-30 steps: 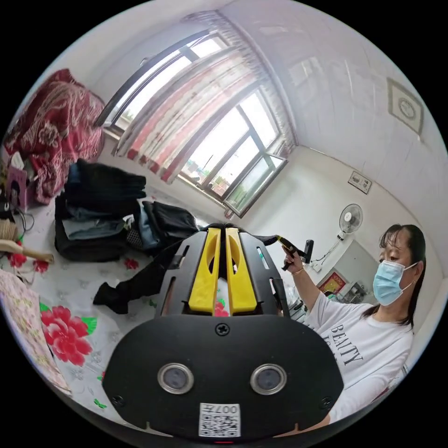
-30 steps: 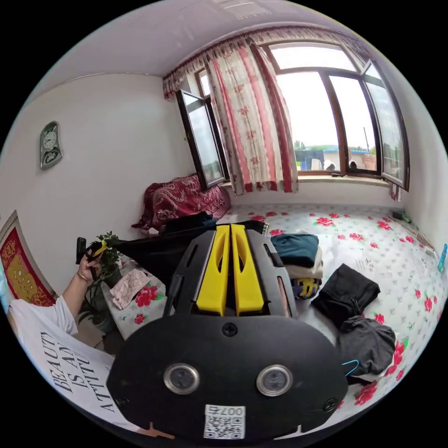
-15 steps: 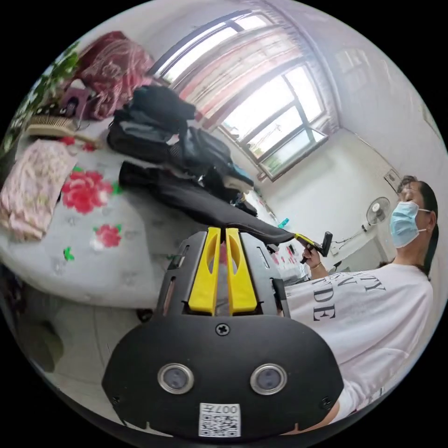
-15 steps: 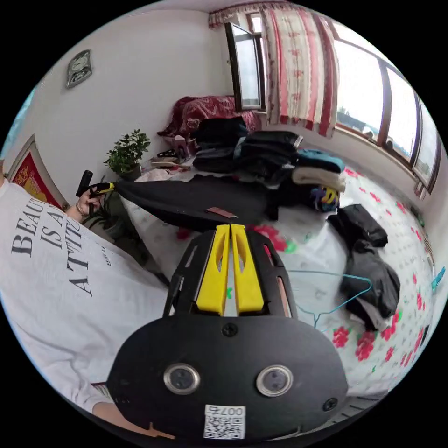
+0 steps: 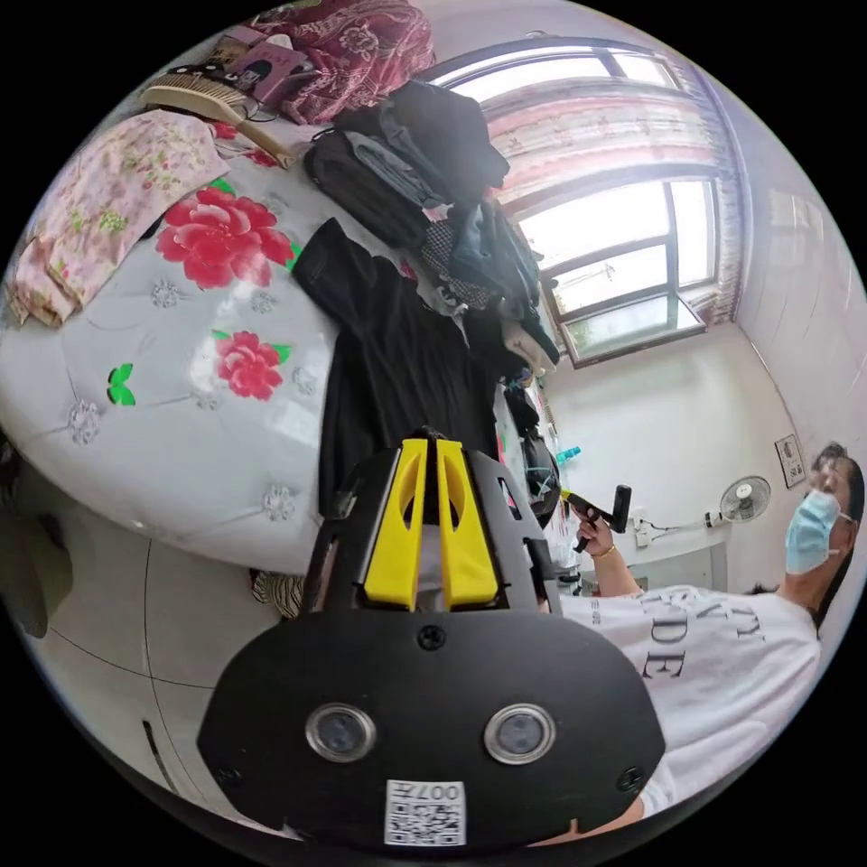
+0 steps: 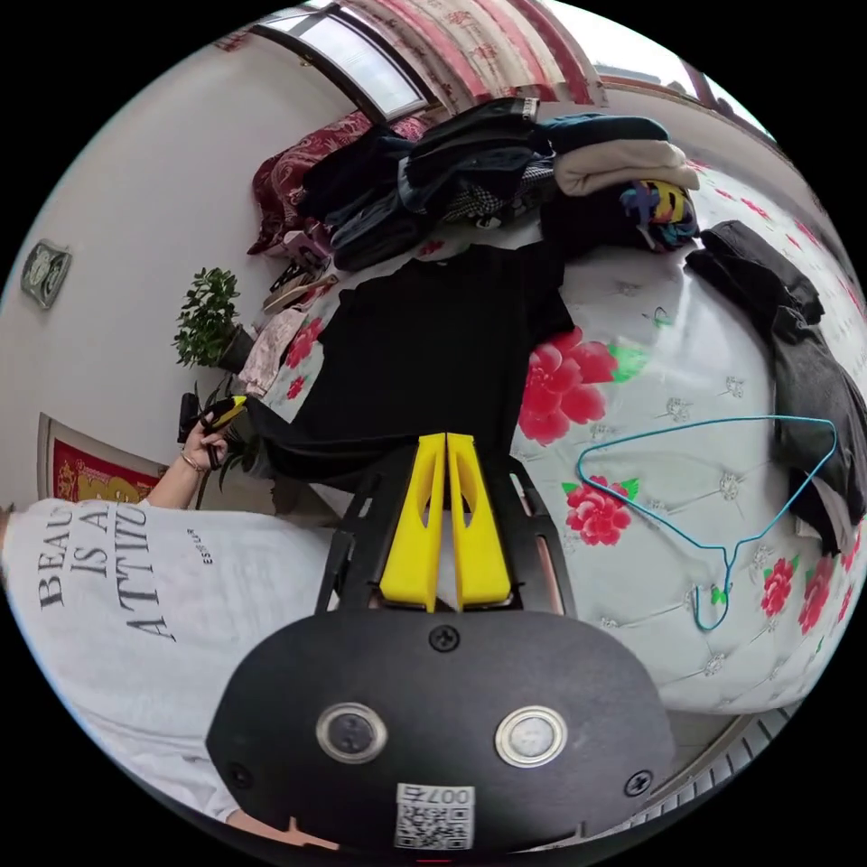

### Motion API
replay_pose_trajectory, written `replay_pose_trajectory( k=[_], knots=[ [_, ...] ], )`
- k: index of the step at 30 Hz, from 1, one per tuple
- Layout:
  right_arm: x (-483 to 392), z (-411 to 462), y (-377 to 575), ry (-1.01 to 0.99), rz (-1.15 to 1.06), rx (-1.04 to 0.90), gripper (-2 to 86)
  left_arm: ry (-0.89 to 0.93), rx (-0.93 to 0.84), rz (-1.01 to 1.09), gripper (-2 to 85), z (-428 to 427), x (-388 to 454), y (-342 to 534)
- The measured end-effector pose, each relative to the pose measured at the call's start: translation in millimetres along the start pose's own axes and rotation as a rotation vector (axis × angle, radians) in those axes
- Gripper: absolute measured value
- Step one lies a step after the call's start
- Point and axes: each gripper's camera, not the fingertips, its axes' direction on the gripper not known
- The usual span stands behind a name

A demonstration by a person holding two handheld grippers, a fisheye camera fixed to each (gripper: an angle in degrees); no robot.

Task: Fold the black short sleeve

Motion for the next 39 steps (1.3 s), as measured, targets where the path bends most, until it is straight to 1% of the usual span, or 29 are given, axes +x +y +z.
replay_pose_trajectory(
  k=[3,6,8,10,12,16,19,20,21,23,24,25,27,30,32,35,37,39],
  knots=[
    [26,23,-46,0.049,0.114,0.061,1.2,-0.032,0.087,-0.079,4.4,25,-17,-46],
    [52,48,-57,0.096,0.214,-0.006,2.8,-0.096,0.083,-0.157,6.9,40,-29,-67],
    [58,53,-45,0.082,0.215,-0.001,3.6,-0.129,0.071,-0.133,7.4,41,-27,-66],
    [59,56,-27,0.071,0.193,-0.001,4.3,-0.170,0.020,-0.094,7.9,42,-25,-56],
    [57,65,-3,0.080,0.147,-0.039,5.1,-0.220,-0.069,-0.046,8.8,49,-20,-33],
    [54,84,10,0.115,0.100,-0.108,5.7,-0.285,-0.202,0.024,10.0,70,-9,-2],
    [55,104,2,0.124,0.090,-0.166,4.0,-0.370,-0.311,0.089,7.1,100,3,1],
    [55,111,-2,0.132,0.092,-0.194,2.7,-0.443,-0.316,0.115,4.3,108,7,-3],
    [54,114,-6,0.131,0.077,-0.219,1.6,-0.459,-0.326,0.137,1.0,114,9,-8],
    [51,103,-11,0.112,0.053,-0.195,0.7,-0.416,-0.368,0.080,-0.1,118,5,-19],
    [48,84,-13,0.078,0.046,-0.135,0.3,-0.366,-0.345,0.085,-0.4,111,10,-25],
    [47,72,-14,0.048,0.047,-0.099,0.2,-0.333,-0.320,0.102,-0.6,105,16,-28],
    [39,17,-16,-0.071,0.040,0.031,0.0,-0.205,-0.215,0.163,-0.8,68,50,-35],
    [16,-47,-11,-0.099,-0.012,0.104,-0.1,-0.102,-0.098,0.251,-0.9,12,103,-28],
    [3,-82,-4,-0.102,-0.056,0.139,-0.2,-0.077,-0.061,0.281,-0.9,-17,128,-19],
    [-4,-113,8,-0.146,-0.097,0.145,-0.2,-0.047,-0.043,0.299,-0.9,-47,149,-5],
    [3,-112,10,-0.168,-0.084,0.132,-0.2,-0.027,-0.042,0.273,-0.9,-50,146,-4],
    [22,-91,-3,-0.172,-0.017,0.078,-0.2,-0.044,-0.091,0.236,-0.9,-32,131,-17]
  ],
)
